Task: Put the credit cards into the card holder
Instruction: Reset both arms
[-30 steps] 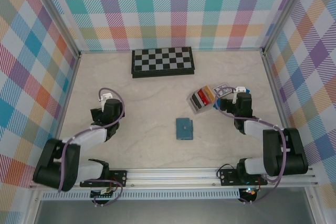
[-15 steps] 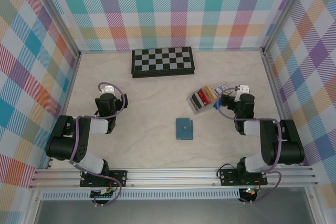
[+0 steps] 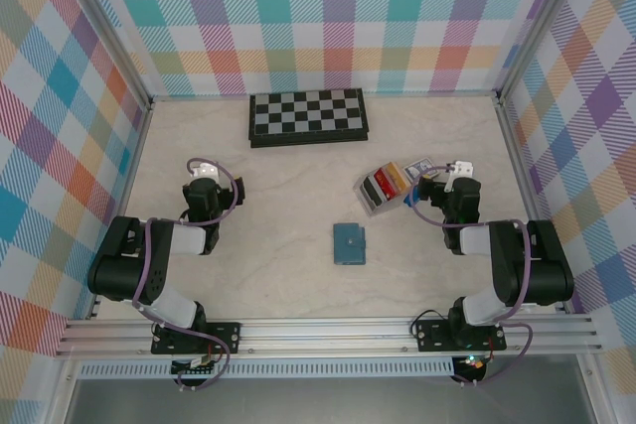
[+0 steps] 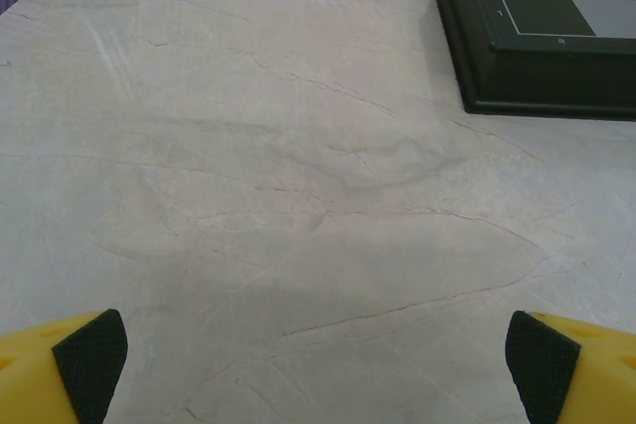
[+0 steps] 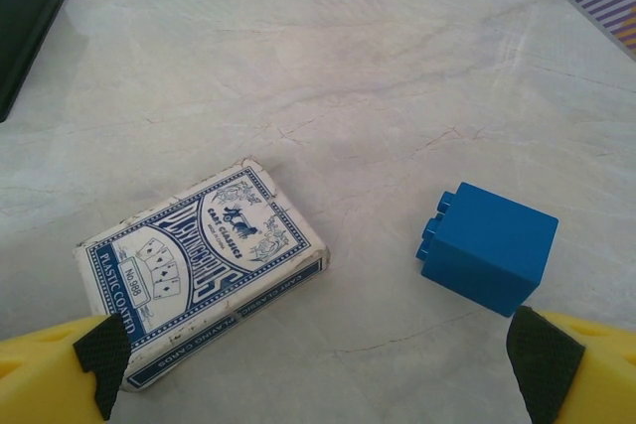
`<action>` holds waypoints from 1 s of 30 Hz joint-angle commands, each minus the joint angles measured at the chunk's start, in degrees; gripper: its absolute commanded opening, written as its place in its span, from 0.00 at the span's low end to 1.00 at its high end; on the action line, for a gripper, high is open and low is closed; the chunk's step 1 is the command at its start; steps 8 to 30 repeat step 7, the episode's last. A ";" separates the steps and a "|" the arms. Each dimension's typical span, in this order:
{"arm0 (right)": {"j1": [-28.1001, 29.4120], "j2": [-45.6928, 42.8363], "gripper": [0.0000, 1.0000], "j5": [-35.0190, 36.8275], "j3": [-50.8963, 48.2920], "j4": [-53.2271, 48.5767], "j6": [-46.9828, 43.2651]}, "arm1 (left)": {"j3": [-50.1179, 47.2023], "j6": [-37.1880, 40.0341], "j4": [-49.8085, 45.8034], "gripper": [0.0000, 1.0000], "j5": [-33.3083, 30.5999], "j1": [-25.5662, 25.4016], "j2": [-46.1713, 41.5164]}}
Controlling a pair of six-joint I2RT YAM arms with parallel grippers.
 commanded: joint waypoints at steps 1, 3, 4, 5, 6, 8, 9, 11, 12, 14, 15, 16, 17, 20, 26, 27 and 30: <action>0.61 0.42 1.00 0.75 1.66 1.14 0.07 | -0.52 0.02 2.27 1.00 0.50 0.75 0.05; 0.60 0.43 1.00 0.69 1.73 1.12 0.16 | -0.52 0.01 2.28 1.00 0.58 0.74 0.09; 0.60 0.46 1.00 0.67 1.75 1.05 0.16 | -0.52 0.06 2.27 1.00 0.52 0.75 0.04; 0.61 0.45 1.00 0.66 1.75 1.03 0.17 | -0.52 0.05 2.21 1.00 0.58 0.75 0.05; 0.60 0.38 1.00 0.67 1.66 1.11 0.04 | -0.50 0.06 2.19 1.00 0.56 0.73 0.09; 0.60 0.43 1.00 0.65 1.66 1.20 0.03 | -0.49 0.04 2.19 1.00 0.57 0.74 0.07; 0.60 0.43 1.00 0.65 1.66 1.20 0.03 | -0.49 0.04 2.19 1.00 0.57 0.74 0.07; 0.60 0.43 1.00 0.65 1.66 1.20 0.03 | -0.49 0.04 2.19 1.00 0.57 0.74 0.07; 0.60 0.43 1.00 0.65 1.66 1.20 0.03 | -0.49 0.04 2.19 1.00 0.57 0.74 0.07; 0.60 0.43 1.00 0.65 1.66 1.20 0.03 | -0.49 0.04 2.19 1.00 0.57 0.74 0.07; 0.60 0.43 1.00 0.65 1.66 1.20 0.03 | -0.49 0.04 2.19 1.00 0.57 0.74 0.07; 0.60 0.43 1.00 0.65 1.66 1.20 0.03 | -0.49 0.04 2.19 1.00 0.57 0.74 0.07; 0.60 0.43 1.00 0.65 1.66 1.20 0.03 | -0.49 0.04 2.19 1.00 0.57 0.74 0.07; 0.60 0.43 1.00 0.65 1.66 1.20 0.03 | -0.49 0.04 2.19 1.00 0.57 0.74 0.07; 0.60 0.43 1.00 0.65 1.66 1.20 0.03 | -0.49 0.04 2.19 1.00 0.57 0.74 0.07; 0.60 0.43 1.00 0.65 1.66 1.20 0.03 | -0.49 0.04 2.19 1.00 0.57 0.74 0.07; 0.60 0.43 1.00 0.65 1.66 1.20 0.03 | -0.49 0.04 2.19 1.00 0.57 0.74 0.07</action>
